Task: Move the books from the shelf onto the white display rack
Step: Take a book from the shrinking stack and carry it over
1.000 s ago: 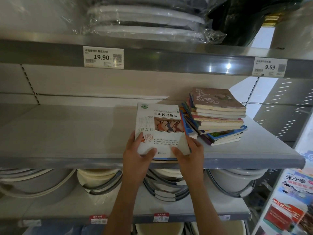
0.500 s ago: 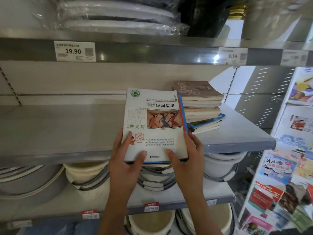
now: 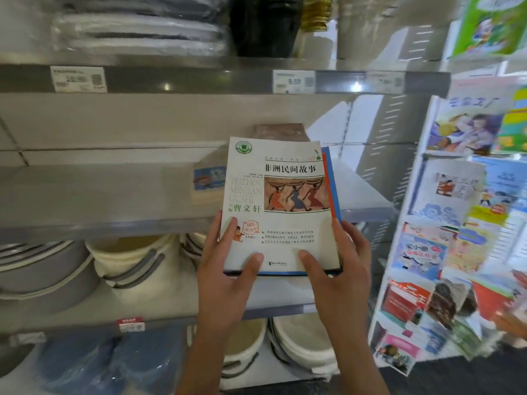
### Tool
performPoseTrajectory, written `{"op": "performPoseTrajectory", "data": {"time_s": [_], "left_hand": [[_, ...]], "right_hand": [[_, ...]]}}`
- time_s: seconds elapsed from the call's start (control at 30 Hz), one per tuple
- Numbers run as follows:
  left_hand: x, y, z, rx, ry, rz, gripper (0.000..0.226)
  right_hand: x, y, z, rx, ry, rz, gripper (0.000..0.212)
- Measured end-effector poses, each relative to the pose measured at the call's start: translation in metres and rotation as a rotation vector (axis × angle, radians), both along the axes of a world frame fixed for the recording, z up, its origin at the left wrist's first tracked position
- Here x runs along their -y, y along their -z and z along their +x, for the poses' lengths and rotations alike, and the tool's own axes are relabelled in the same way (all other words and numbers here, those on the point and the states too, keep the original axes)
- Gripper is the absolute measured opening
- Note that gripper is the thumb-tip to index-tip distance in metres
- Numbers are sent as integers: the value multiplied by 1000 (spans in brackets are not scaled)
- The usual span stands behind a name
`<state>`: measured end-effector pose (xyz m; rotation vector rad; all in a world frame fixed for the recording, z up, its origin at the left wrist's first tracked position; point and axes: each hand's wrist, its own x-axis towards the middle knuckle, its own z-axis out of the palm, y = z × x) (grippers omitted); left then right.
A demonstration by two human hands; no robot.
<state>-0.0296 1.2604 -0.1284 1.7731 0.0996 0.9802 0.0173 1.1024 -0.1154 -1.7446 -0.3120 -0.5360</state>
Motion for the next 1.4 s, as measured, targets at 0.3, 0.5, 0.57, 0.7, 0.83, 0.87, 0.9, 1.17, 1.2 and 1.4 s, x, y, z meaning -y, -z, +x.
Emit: {"op": "performPoseTrajectory", "data": {"time_s": [0.3,0.5,0.57,0.7,0.83,0.87,0.9,1.17,1.2,1.4], "left_hand": [[160,22,3,1,252,23,61],[257,27,16,6,446,50,62],[286,31,22,-8,511,48,63],[337,35,37,-24,606,71,63],[394,42,62,-11,683,80,63],[408,44,69,-15,696,86,64],[421,47,78,-21,707,90,65],[547,53,163,-33,786,63,64],[563,52,174,-41,787,58,64],[643,54,238,-66,818,57,68]], "right_hand": [[173,6,-39,-132,186,-1,66],[268,12,-58,-136,368,61,61],[295,13,-63,-126,408,90,60],[339,19,-64,-129,497,89,60],[392,30,-53,-165,590,69,61],[403,32,-48,-171,600,74,61],[416,33,-43,-173,609,82,61],[533,30,28,-171,691,107,59],[548,29,40,-175,696,99,59],[629,28,101,-177,715,69,59]]}}
